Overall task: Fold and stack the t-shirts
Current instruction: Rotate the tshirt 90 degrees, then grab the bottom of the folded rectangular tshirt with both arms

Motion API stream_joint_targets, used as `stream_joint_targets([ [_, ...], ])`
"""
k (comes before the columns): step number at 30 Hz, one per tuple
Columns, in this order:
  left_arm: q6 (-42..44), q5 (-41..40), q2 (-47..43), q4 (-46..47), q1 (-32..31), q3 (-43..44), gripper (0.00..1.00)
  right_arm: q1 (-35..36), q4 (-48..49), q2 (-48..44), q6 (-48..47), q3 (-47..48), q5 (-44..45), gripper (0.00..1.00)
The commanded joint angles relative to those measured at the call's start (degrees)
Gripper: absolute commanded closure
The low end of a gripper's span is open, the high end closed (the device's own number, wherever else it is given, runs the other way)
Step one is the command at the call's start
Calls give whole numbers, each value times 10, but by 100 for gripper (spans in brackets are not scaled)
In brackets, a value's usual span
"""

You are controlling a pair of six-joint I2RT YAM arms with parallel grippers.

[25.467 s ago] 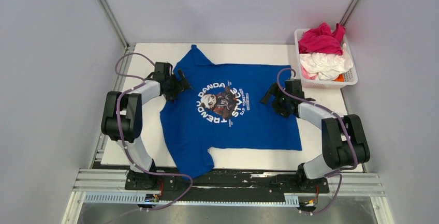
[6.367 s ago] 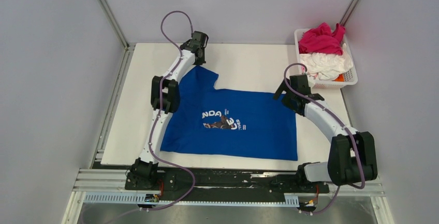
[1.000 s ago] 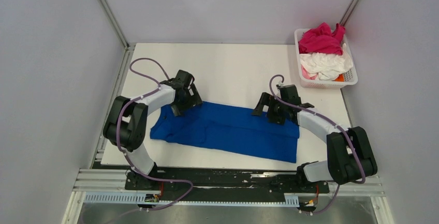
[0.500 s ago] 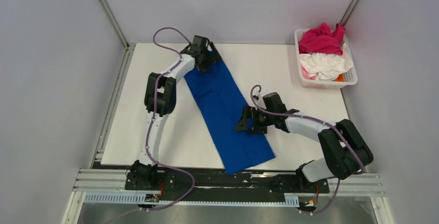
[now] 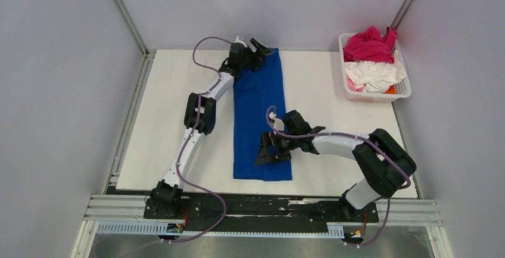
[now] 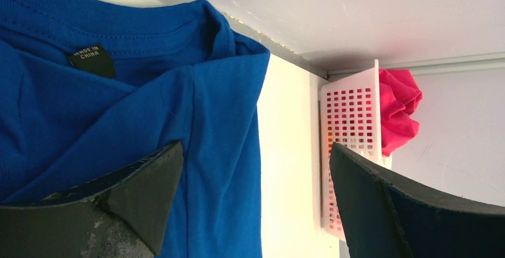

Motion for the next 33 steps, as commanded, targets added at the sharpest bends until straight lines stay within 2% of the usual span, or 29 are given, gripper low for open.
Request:
stream_joint_targets([
  [1, 38, 6, 22, 28, -2, 14, 0, 7, -1, -21, -6, 22, 35, 0],
  [5, 128, 33, -50, -33, -5, -5, 0, 7, -26, -73, 11, 35, 116, 0],
  [10, 247, 65, -236, -126, -10, -94, 0, 0, -26, -157, 40, 16, 195, 0],
  [11, 262, 61, -267, -134, -17, -143, 0, -4, -28, -176, 40, 11, 197, 0],
  [13, 304, 40, -383, -172, -31, -221, 0, -11, -37, -212, 44, 1, 219, 0],
  [16, 339, -44, -493, -229, -52, -313, 0, -21, -64, -262, 62, -17, 269, 0],
  [18, 335, -94, -574, -262, -66, -431, 0, -29, -81, -294, 78, -32, 296, 0],
  [21, 322, -142, -712, -258, -96, -575, 0, -40, -107, -330, 89, -51, 317, 0],
  [22, 314, -145, -738, -254, -102, -648, 0, -41, -115, -342, 90, -58, 318, 0],
  [26, 297, -155, -887, -256, -155, -839, 0, -47, -125, -383, 97, -94, 286, 0],
  [31, 224, -155, -1037, -308, -196, -1016, 0, -49, -134, -419, 104, -134, 227, 0],
  [33, 200, -129, -1077, -301, -208, -1080, 0, -49, -133, -426, 112, -152, 213, 0],
])
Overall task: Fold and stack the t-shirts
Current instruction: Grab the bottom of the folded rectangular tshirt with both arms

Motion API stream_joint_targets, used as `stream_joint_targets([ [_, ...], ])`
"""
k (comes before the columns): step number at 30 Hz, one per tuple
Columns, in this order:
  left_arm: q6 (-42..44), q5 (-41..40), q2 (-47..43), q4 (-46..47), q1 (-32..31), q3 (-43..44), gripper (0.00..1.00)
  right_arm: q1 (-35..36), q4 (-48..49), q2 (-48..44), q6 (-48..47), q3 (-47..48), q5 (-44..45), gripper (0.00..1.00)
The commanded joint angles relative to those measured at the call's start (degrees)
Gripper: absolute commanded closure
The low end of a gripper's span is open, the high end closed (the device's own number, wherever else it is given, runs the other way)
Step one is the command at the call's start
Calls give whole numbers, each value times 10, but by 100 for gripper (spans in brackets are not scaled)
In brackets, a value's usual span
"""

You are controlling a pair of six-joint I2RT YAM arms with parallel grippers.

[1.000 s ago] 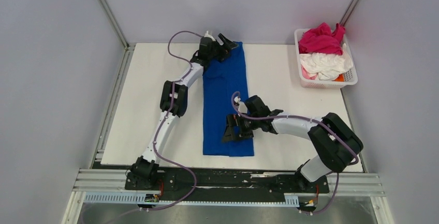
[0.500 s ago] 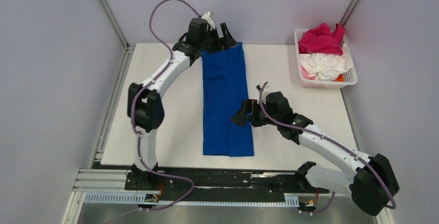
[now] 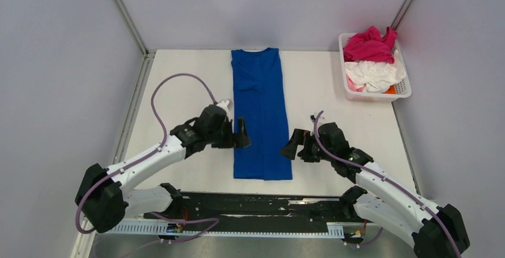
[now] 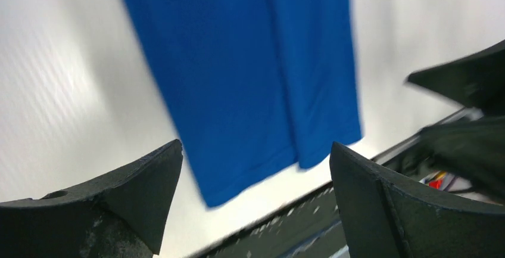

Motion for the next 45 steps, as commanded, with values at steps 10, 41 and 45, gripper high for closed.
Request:
stream_joint_targets([
  [10, -122, 96, -110, 3, -39, -219, 10, -3, -3, -5, 52, -66, -61, 0],
  [41, -119, 75, 67, 22, -40, -209, 84, -3, 61, 91, 82, -104, -83, 21],
  [45, -120, 71, 70, 20, -40, -208, 100, -3, 66, 113, 81, -103, -92, 30],
])
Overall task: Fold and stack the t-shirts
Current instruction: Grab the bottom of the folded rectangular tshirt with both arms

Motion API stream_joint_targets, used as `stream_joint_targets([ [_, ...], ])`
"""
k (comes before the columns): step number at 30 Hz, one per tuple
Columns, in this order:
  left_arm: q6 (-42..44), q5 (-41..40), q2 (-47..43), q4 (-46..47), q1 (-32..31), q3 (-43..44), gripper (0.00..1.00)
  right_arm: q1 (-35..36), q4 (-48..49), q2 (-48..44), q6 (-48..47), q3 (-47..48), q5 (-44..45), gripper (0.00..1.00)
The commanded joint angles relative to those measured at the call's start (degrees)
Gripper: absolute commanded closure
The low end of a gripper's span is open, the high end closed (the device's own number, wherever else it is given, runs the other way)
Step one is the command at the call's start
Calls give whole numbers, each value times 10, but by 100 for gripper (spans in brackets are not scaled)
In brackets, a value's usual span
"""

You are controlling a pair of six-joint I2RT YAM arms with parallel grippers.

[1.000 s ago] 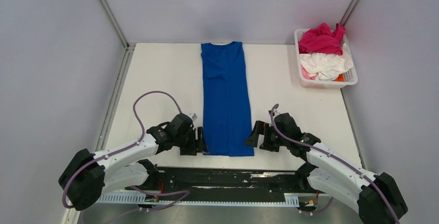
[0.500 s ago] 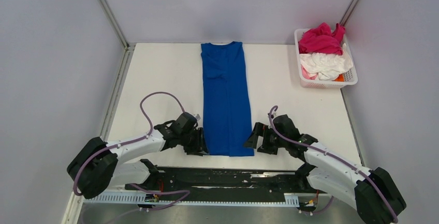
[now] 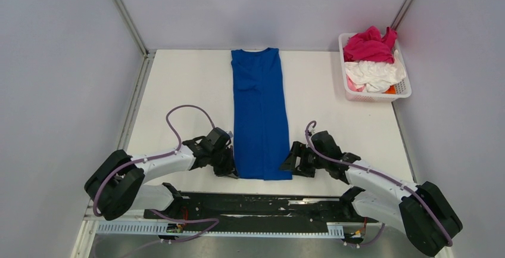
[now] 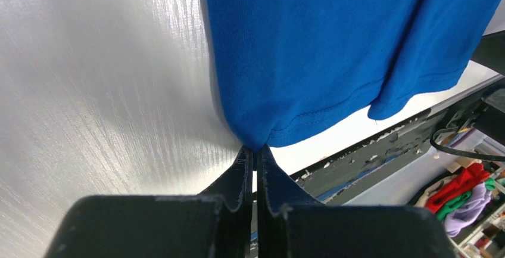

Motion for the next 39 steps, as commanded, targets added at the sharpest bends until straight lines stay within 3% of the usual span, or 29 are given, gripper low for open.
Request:
stream_joint_targets([
  [1, 12, -45, 20, -25, -2, -4, 100, 0, -8, 31, -4, -6, -1, 32],
  [9, 15, -39, 6, -17, -2, -7, 100, 0, -4, 72, -9, -8, -10, 45],
  [22, 8, -31, -32, -26, -2, -26, 100, 0, -102, 59, -23, -7, -16, 48],
  [28, 9, -29, -37, -22, -2, -29, 100, 0, -91, 59, -22, -7, -10, 51],
  [33, 12, -25, -44, -13, -2, -33, 100, 0, -53, 89, -24, -1, 6, 64],
  [39, 15, -21, -60, 10, -2, -44, 100, 0, -10, 102, -22, -4, -12, 91],
])
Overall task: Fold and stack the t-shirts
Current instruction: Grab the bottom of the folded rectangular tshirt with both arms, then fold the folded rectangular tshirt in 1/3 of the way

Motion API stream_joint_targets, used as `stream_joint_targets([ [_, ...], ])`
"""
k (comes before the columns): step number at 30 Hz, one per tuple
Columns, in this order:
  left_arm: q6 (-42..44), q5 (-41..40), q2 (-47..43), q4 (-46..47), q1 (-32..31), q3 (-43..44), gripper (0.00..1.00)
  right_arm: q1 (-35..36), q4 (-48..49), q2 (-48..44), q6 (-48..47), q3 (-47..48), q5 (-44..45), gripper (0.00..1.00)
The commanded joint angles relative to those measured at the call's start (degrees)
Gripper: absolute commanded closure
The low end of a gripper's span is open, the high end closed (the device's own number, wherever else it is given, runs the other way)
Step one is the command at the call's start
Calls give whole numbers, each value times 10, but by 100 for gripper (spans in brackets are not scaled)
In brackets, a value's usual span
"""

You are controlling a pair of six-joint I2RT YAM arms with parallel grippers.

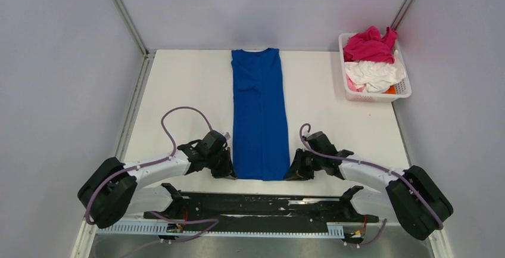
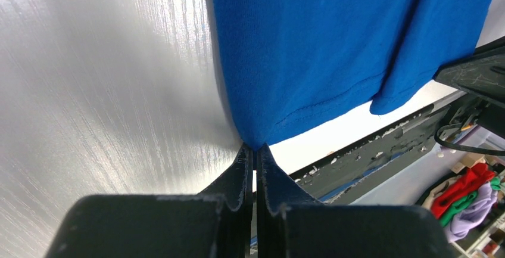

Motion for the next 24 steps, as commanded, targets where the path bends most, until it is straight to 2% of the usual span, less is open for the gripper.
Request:
stream_joint_targets([
  [1, 14, -13, -26, 16, -2, -18, 100, 1, 4, 8, -23, -11, 38, 95],
  [4, 21, -15, -45, 36, -2, -14, 100, 1, 8, -12, -38, 7, 38, 100],
  [10, 43, -50, -64, 60, 1, 26, 100, 0, 2, -28, -71, 79, 73, 100],
  [17, 76, -54, 1, 147, 62, 90, 100, -1, 10, 17, -92, 174, 160, 100],
  [19, 90, -54, 25, 150, 99, 119, 100, -4, 10, 39, -105, 205, 183, 100],
  [24, 134, -73, 86, 143, 145, 193, 100, -34, 10, 105, -128, 281, 212, 100],
])
